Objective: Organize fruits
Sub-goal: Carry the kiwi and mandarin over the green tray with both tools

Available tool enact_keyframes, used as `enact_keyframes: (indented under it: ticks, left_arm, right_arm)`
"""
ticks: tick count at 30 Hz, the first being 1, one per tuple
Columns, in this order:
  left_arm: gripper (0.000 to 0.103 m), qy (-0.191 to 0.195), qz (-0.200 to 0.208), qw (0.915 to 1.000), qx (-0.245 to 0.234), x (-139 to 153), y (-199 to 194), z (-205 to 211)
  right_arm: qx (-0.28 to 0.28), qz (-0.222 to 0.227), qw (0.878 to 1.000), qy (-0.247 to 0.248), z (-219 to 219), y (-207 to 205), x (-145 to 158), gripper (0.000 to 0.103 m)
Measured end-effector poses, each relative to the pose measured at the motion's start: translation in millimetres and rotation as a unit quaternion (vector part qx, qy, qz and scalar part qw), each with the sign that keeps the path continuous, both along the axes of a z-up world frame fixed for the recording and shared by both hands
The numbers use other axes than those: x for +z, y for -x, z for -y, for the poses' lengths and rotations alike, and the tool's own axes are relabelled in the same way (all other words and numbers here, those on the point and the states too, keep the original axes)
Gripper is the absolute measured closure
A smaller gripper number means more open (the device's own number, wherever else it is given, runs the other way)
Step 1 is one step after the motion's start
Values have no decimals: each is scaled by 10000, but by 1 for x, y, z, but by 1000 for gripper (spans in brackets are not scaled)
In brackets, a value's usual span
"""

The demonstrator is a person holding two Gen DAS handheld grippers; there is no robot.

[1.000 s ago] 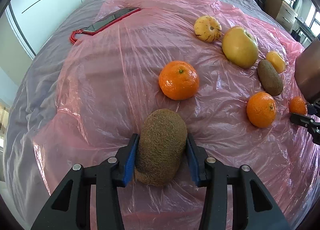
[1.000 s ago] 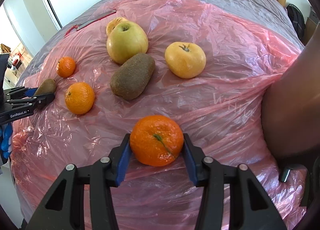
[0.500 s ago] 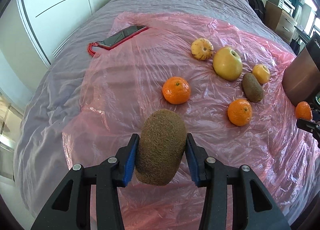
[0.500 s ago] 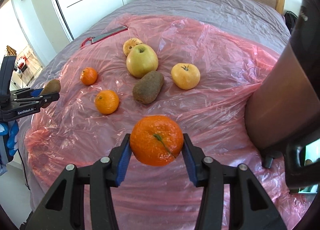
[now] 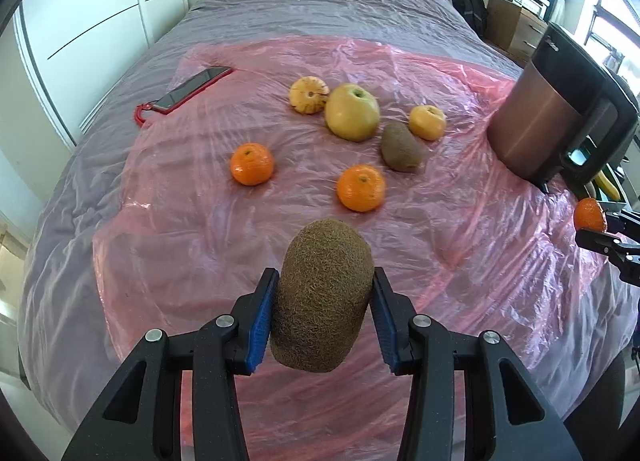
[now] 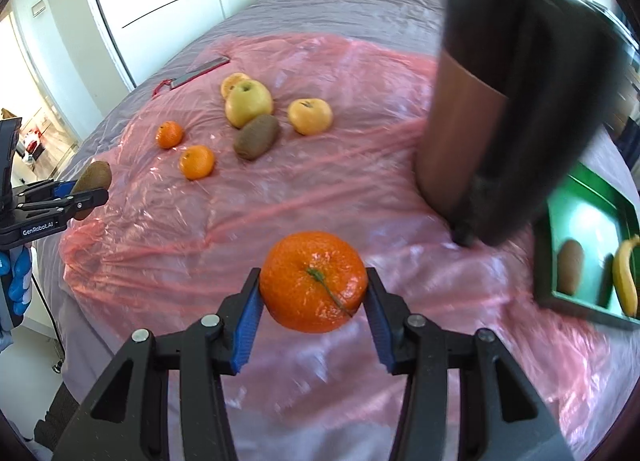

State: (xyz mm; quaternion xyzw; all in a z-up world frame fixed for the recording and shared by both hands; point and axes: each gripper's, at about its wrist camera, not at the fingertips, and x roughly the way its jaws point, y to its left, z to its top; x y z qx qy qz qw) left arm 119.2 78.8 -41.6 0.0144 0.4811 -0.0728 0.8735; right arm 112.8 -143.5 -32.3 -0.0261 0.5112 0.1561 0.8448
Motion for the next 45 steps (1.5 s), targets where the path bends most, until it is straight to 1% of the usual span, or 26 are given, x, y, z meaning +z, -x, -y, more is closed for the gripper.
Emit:
enact_keyframes:
  ticks: [4, 11, 16, 20, 26, 33, 39, 45]
  left_arm:
    - [63, 121, 15, 9997, -210, 8, 10, 35]
    - [63, 259, -37, 9966, -784, 19, 28, 105]
    - [63, 372, -148, 9908, -1293, 24, 42, 162]
    - [63, 493, -258, 9844, -1671, 29, 49, 207]
    - [63, 474, -300, 9748, -2159, 37, 52, 270]
    - [63, 462, -319, 9647, -2575, 47, 38, 332]
    - [63, 420, -241, 9563, -2883, 58, 23, 386]
    - [63, 406, -170, 9537, -2976, 62, -5, 428]
  right_arm:
    - [-311, 32, 9995, 2, 39, 18, 6, 60]
    - [-901, 149, 9958, 26, 110, 44, 16, 60]
    - [-1253, 167, 9920, 47, 156, 57, 16, 60]
    - [-1509, 182, 9884, 41, 193, 66, 15, 60]
    - [-1963, 225, 9803, 27, 251, 72, 13, 60]
    - [-2418, 405, 9694, 131, 317, 64, 19, 60]
    - [-2764, 544, 9592, 231, 364, 39, 21, 60]
    - [-2994, 471, 9524, 339, 398, 11, 7, 60]
